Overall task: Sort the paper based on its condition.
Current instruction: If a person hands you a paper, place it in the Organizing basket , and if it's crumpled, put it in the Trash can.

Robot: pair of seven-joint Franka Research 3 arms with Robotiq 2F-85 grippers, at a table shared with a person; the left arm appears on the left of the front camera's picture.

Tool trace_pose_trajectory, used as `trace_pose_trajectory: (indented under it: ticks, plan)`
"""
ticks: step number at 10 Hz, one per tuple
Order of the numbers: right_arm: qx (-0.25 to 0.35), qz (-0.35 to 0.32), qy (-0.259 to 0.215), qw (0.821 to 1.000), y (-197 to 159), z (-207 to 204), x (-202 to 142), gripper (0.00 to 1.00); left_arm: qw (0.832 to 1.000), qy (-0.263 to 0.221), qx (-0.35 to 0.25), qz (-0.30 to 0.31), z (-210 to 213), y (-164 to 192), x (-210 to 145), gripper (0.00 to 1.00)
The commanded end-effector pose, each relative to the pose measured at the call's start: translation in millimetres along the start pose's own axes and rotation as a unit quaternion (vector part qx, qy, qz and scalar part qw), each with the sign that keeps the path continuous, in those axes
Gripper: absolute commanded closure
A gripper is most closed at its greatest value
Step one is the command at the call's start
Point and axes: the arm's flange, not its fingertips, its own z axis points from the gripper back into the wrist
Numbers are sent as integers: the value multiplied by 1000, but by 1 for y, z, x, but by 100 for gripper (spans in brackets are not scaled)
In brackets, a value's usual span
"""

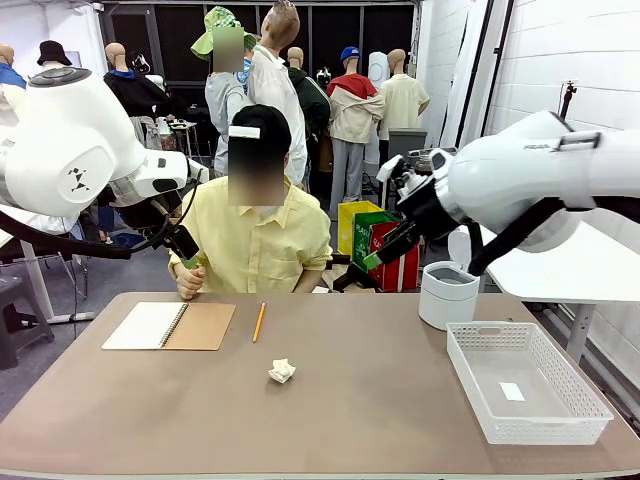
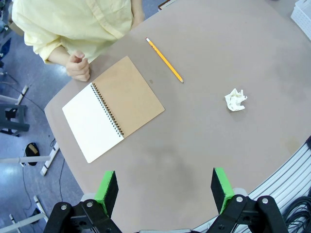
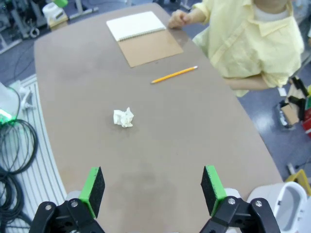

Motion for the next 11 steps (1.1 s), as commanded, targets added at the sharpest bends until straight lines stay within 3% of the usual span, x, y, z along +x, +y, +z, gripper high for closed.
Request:
trace_pose_trajectory:
  ticks: [1,7,11]
  plan:
    - [8,58,51,997,-7,-21,18,0,1000,-3,0,1,1,1,0,0]
    - [43,125,173,976,11,-105,19,0,1000,-3,0,1,1,1,0,0]
    - [41,112,155,981,15,-104,13,0,1000,-3,0,1,1,1,0,0]
